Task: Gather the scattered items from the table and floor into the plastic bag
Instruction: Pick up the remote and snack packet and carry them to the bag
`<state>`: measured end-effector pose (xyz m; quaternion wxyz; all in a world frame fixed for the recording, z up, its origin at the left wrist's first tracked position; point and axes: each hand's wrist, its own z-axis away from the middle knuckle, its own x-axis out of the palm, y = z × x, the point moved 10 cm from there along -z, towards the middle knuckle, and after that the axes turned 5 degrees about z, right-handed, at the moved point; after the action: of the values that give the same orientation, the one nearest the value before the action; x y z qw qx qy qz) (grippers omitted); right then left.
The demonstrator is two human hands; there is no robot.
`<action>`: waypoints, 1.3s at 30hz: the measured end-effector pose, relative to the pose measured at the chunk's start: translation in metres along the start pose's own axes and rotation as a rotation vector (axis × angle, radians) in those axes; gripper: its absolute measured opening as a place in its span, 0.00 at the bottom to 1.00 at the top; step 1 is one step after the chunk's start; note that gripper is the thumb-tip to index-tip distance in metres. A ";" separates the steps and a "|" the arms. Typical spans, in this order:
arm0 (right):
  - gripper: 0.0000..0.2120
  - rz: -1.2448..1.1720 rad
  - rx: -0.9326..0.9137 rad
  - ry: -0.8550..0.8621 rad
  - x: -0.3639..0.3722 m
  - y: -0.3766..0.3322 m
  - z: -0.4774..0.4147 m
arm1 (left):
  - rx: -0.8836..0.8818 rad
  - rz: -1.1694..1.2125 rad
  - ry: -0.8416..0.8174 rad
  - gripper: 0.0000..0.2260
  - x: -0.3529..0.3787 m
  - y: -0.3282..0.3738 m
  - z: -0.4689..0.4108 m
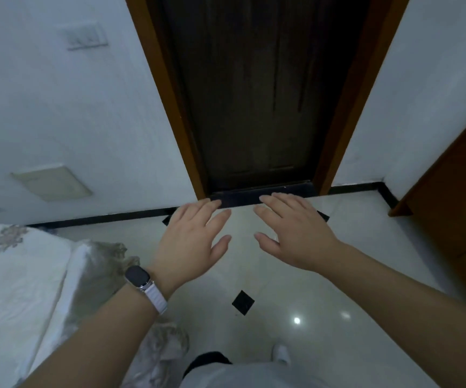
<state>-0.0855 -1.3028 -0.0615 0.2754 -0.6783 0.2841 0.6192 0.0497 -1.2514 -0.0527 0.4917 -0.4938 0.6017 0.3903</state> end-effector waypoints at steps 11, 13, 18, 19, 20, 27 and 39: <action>0.26 -0.028 -0.288 0.066 0.007 -0.039 -0.197 | -0.204 -0.057 0.129 0.20 0.011 -0.158 -0.047; 0.25 -0.025 -0.322 0.072 0.011 -0.054 -0.242 | -0.214 -0.054 0.179 0.20 0.018 -0.199 -0.058; 0.25 0.038 -0.410 0.057 0.021 -0.097 -0.351 | -0.339 -0.031 0.189 0.20 0.030 -0.312 -0.077; 0.25 0.046 -0.420 0.065 0.019 -0.104 -0.371 | -0.351 -0.021 0.203 0.20 0.030 -0.331 -0.080; 0.25 0.056 -0.423 0.072 0.018 -0.111 -0.390 | -0.361 -0.016 0.216 0.20 0.030 -0.349 -0.082; 0.24 0.025 -0.569 0.084 0.036 -0.174 -0.488 | -0.500 -0.036 0.240 0.19 0.023 -0.456 -0.084; 0.26 -0.170 -0.886 0.106 0.090 -0.267 -0.676 | -0.856 -0.144 0.049 0.20 0.058 -0.608 -0.080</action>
<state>0.5765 -1.6137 -0.0900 -0.0063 -0.7825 -0.0512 0.6206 0.6264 -1.4663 -0.0832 0.2541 -0.7032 0.3609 0.5575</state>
